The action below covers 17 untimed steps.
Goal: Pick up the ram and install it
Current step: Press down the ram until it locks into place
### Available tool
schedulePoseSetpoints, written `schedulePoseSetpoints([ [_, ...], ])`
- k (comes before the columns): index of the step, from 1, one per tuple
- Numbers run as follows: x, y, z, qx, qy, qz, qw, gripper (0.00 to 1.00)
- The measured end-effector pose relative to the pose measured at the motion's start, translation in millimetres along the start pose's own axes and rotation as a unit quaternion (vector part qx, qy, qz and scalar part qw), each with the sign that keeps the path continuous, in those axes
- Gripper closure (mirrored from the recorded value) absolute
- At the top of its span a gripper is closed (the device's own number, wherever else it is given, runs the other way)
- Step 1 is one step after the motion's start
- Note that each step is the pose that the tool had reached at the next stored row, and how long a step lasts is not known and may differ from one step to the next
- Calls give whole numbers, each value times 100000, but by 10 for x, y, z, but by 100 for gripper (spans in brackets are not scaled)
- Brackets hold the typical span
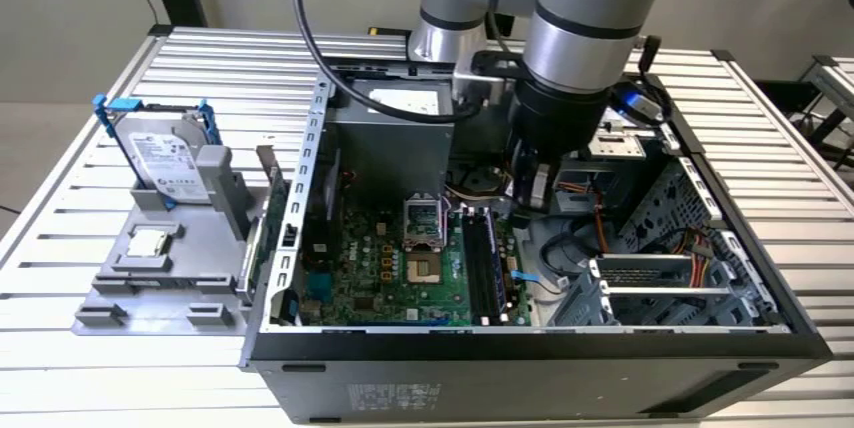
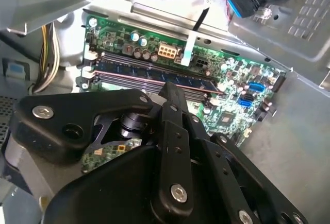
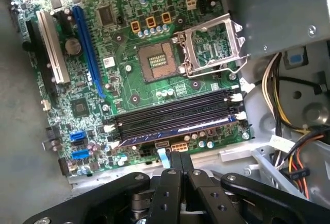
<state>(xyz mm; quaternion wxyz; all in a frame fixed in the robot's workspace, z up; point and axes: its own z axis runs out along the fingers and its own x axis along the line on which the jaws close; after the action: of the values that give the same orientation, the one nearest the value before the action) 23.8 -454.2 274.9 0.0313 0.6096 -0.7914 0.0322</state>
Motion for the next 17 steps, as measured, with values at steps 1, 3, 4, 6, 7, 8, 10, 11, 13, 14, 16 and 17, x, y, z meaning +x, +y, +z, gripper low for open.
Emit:
schedulePoseSetpoints([
  [1,1,5,2,40,-8,-455,99999,100],
  [3,3,15,7,113,-20,-1288,99992,100],
  [4,4,21,9,151,-22,-1713,99985,100],
  [6,6,31,16,226,-40,-2561,99967,100],
  [7,7,37,19,266,-44,-2997,99955,100],
  [8,8,42,21,301,-43,-3385,99942,100],
  [10,11,54,28,378,-56,-4265,99908,100],
  [11,12,59,30,413,-62,-4658,99891,100],
  [13,14,70,37,493,-75,-5558,99844,100],
  [14,15,76,39,534,-81,-6005,99818,100],
  [16,17,83,41,600,-82,-6777,99768,100],
  [17,17,83,41,610,-86,-6911,99759,100],
])
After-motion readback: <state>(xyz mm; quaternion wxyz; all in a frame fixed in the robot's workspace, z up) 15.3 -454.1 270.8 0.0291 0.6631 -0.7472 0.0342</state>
